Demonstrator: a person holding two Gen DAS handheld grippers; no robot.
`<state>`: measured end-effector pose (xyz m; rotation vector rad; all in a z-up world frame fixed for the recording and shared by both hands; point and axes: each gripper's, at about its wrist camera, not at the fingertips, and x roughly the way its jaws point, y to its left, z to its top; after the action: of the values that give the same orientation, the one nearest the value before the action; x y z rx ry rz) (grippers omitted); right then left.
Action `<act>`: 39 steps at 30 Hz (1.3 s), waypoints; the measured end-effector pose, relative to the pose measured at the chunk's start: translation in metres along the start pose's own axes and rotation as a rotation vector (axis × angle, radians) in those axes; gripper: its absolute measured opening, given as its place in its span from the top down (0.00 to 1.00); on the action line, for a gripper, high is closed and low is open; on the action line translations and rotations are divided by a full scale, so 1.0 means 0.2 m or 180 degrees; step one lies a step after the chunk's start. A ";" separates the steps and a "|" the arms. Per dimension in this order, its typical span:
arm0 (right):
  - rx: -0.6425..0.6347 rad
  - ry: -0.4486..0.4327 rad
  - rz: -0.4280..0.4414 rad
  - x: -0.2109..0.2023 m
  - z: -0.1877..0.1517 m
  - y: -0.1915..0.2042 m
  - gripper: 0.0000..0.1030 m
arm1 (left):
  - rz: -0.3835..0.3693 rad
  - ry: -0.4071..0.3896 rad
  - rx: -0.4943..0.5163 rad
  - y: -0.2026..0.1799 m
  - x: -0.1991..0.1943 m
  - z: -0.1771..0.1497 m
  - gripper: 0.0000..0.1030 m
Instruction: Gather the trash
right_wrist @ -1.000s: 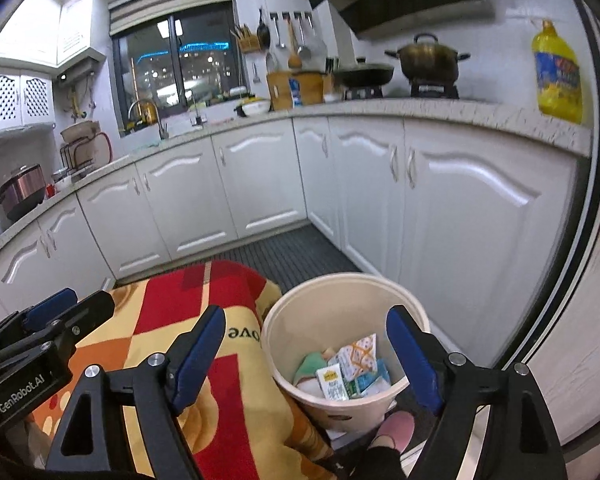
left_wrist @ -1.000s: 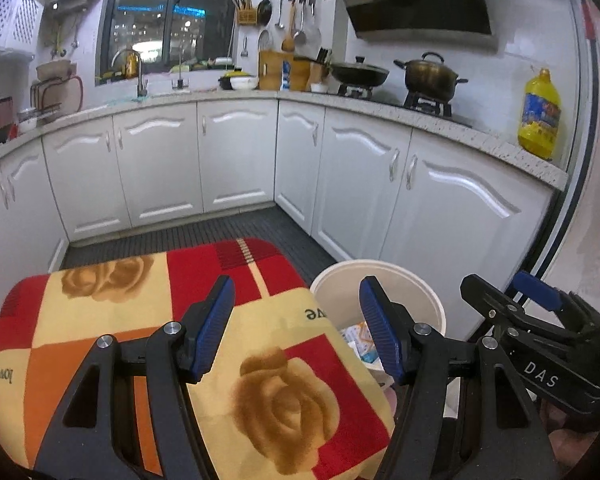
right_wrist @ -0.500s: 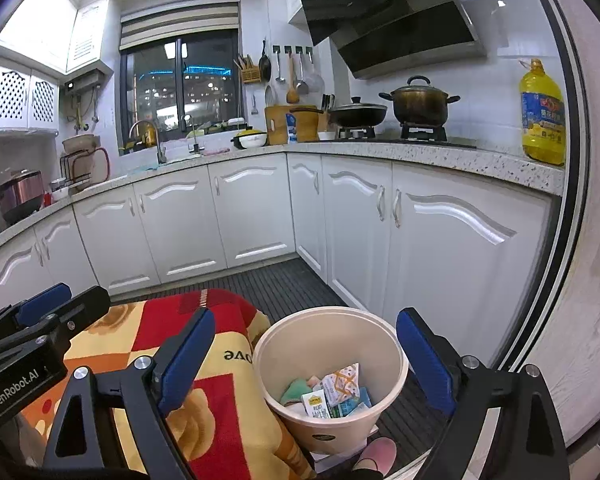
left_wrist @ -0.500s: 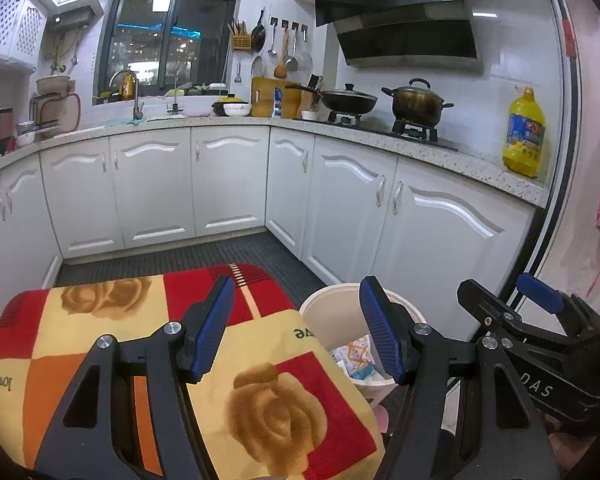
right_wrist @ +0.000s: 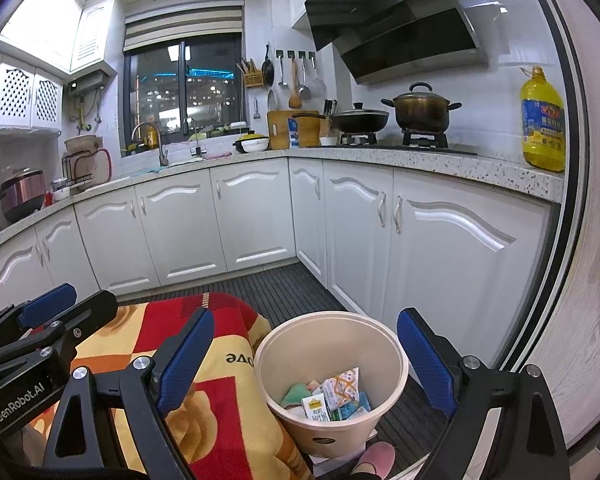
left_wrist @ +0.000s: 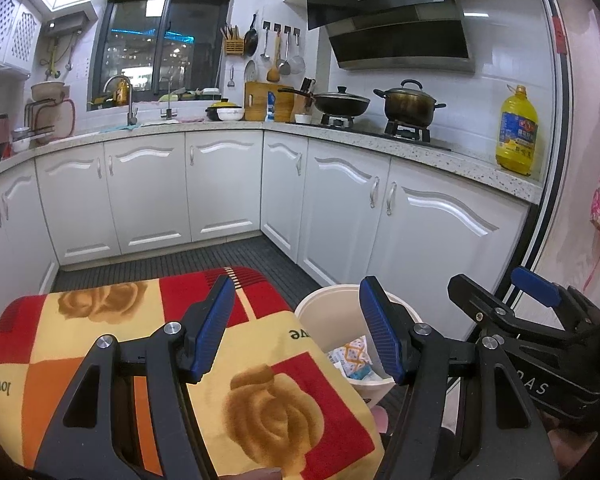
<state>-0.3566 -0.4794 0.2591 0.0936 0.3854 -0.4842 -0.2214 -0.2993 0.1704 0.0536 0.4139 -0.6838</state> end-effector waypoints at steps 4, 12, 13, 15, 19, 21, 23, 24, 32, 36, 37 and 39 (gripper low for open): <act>-0.0003 0.0005 -0.0002 0.00 0.00 0.00 0.11 | -0.0003 0.0003 0.0001 0.00 0.00 0.00 0.38; 0.0012 0.0016 0.0004 0.01 0.00 0.00 0.11 | -0.0002 0.0002 0.0005 0.00 0.00 0.00 0.38; 0.0015 0.0014 0.0004 0.00 0.00 0.00 0.11 | -0.0002 0.0003 0.0004 0.00 0.00 0.00 0.38; 0.0010 0.0020 0.0001 0.01 0.00 0.00 0.11 | -0.0002 0.0003 0.0005 0.00 0.00 0.00 0.38; 0.0012 0.0035 0.0000 0.01 0.00 0.00 0.11 | 0.0001 0.0013 0.0022 0.00 0.00 0.00 0.38; 0.0013 0.0048 0.0001 0.01 0.00 0.00 0.11 | 0.0004 0.0015 0.0027 0.00 0.00 0.00 0.38; 0.0013 0.0057 0.0004 0.02 0.00 -0.01 0.11 | 0.0002 0.0015 0.0023 0.00 0.00 0.00 0.38; 0.0009 0.0060 0.0003 0.02 0.00 -0.01 0.11 | 0.0001 0.0014 0.0022 0.00 0.00 0.00 0.38; 0.0017 0.0087 0.0007 0.04 0.00 -0.01 0.11 | 0.0016 0.0034 0.0029 0.02 0.00 -0.02 0.38; -0.0005 0.0101 0.0008 0.05 -0.01 0.00 0.11 | 0.0017 0.0049 0.0028 0.03 0.00 -0.03 0.38; -0.0010 0.0103 0.0007 0.05 -0.01 0.00 0.11 | 0.0013 0.0050 0.0028 0.03 0.00 -0.03 0.38; -0.0018 0.0105 0.0004 0.05 -0.02 0.00 0.11 | 0.0006 0.0054 0.0031 0.03 0.00 -0.03 0.38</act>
<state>-0.3488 -0.4832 0.2522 0.0963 0.4190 -0.4806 -0.2192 -0.2939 0.1650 0.0690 0.4266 -0.6837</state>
